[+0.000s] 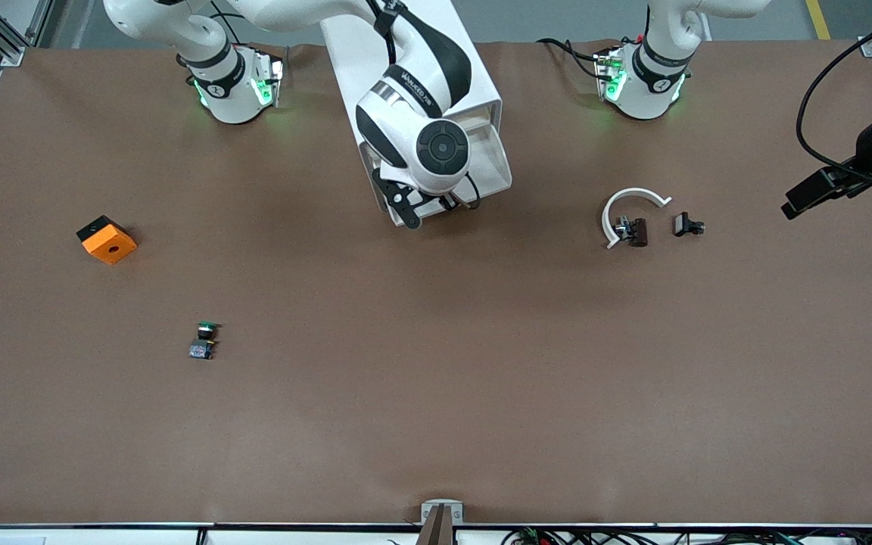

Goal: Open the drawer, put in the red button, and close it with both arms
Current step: 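Lower the red button into the drawer and open the right gripper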

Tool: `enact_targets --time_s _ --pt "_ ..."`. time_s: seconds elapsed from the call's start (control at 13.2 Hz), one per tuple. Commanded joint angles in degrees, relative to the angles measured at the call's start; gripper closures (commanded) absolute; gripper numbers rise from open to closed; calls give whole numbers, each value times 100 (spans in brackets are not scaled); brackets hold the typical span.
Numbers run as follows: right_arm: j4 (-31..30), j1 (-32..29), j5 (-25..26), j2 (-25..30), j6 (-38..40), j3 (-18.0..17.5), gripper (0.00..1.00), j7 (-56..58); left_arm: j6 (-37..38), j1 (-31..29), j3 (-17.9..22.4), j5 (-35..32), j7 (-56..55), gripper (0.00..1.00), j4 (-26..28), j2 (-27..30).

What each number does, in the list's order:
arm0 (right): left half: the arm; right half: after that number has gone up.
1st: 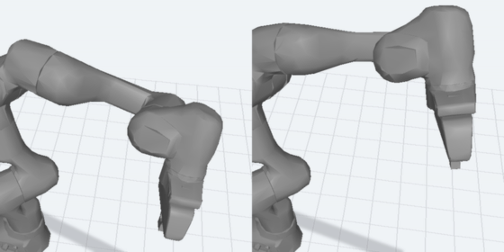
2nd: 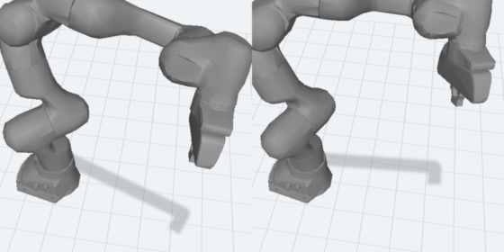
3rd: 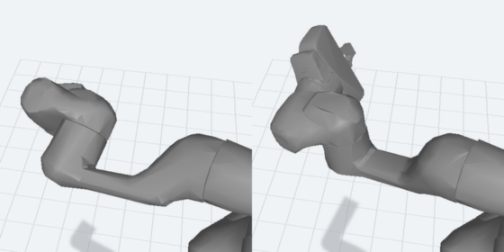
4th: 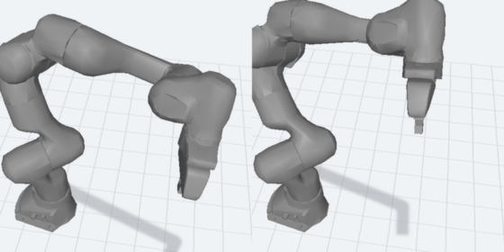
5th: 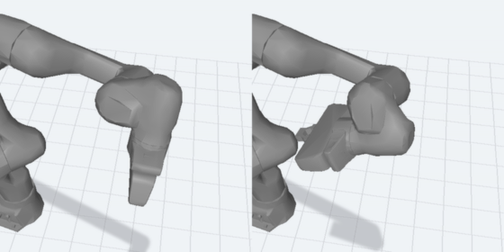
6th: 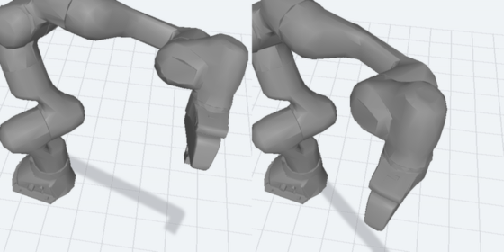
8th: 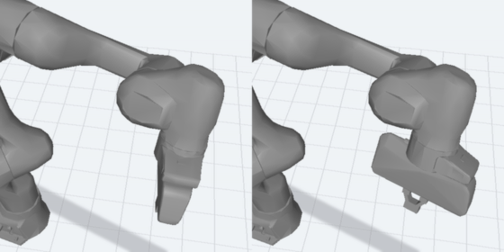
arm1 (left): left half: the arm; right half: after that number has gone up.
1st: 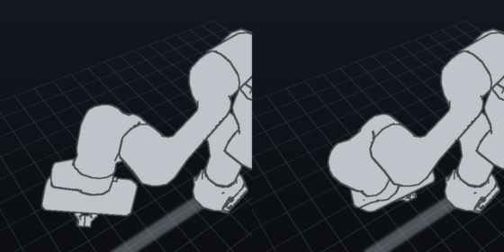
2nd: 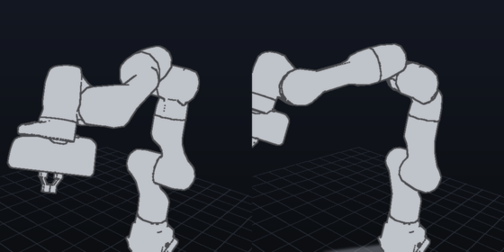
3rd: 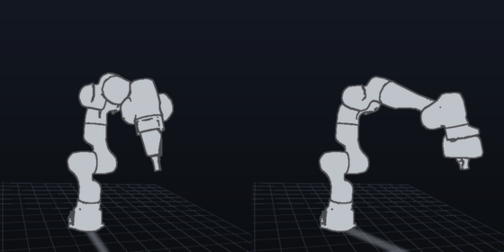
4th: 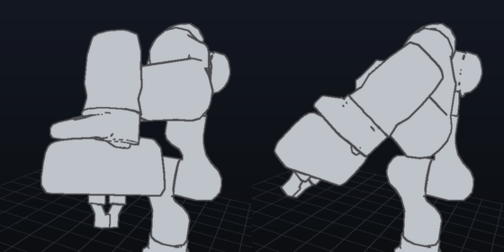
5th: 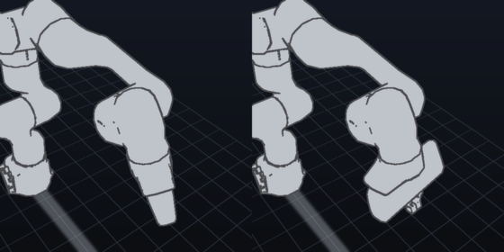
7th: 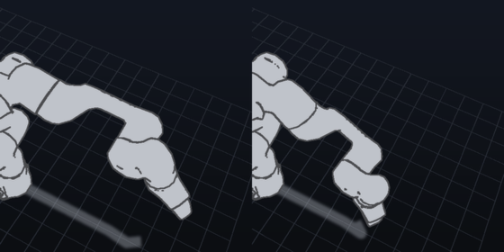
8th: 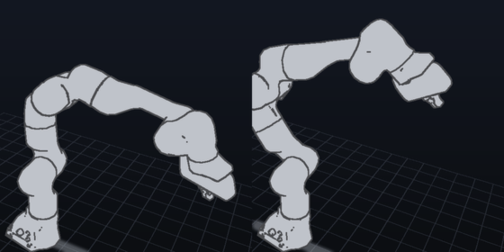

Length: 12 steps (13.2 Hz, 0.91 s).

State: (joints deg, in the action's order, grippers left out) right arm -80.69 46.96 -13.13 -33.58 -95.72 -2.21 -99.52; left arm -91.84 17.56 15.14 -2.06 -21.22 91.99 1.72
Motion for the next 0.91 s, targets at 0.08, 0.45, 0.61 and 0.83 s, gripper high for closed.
enact_targets --time_s 0.08,0.45,0.61,0.83 --pt "53 76 -119 -8 9 63 69 -51 298 28 -46 -172 232 0 -93 83" --pt "80 120 -110 -8 0 63 0 2 202 11 -63 -102 495 0 -67 215" --pt "97 120 -110 9 9 63 0 2 166 -346 -526 -93 514 0 -50 206" --pt "395 6 -189 97 79 63 0 2 175 -1639 -1967 -84 540 0 29 215"
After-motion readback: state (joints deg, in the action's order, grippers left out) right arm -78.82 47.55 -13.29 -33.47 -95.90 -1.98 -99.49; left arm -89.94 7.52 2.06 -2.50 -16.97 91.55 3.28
